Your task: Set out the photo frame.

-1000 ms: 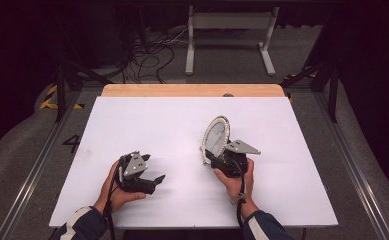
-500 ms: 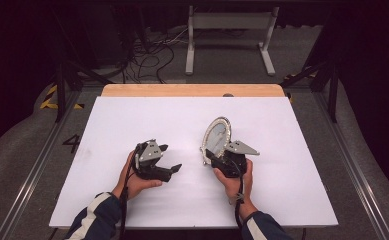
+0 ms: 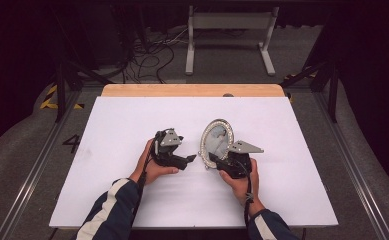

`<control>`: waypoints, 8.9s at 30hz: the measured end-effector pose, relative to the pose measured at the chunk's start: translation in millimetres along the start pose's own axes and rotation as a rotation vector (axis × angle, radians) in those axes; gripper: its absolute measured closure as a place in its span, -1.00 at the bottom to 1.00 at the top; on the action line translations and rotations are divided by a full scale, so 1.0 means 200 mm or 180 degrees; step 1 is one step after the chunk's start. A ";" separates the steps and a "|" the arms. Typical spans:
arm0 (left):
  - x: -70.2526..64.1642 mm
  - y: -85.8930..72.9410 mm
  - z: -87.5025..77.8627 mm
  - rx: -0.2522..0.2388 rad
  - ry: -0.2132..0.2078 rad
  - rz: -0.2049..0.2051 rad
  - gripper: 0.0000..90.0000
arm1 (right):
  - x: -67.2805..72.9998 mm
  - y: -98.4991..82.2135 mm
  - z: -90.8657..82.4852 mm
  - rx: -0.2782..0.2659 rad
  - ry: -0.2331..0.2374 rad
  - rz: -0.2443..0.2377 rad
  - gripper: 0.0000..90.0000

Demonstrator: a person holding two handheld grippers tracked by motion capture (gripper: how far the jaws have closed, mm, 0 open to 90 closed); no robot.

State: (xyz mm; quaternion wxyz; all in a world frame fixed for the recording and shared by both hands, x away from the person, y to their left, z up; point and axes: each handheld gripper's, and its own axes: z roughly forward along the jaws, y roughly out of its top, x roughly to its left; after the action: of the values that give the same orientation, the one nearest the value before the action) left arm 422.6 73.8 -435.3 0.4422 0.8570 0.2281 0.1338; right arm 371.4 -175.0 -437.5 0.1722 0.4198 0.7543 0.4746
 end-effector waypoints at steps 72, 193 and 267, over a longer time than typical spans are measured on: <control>0.02 0.08 0.06 0.0071 -0.0315 -0.0028 0.08 | -0.06 0.02 -0.20 -0.0271 -0.0086 -0.0006 0.71; -0.10 -0.10 -0.25 -0.0050 0.0213 0.0315 0.09 | -0.02 -0.01 -0.22 0.0079 -0.0198 -0.0786 0.37; -0.04 -0.70 -0.84 0.0052 0.0795 -0.0240 -0.81 | -0.33 -0.29 -0.58 0.0296 -0.0813 -0.0836 -0.59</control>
State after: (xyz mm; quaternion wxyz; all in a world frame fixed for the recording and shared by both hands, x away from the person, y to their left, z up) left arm 304.6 258.4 -453.9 0.4082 0.8281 0.3144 0.2209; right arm 306.6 -305.3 -439.9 0.3074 0.3821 0.7957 0.3555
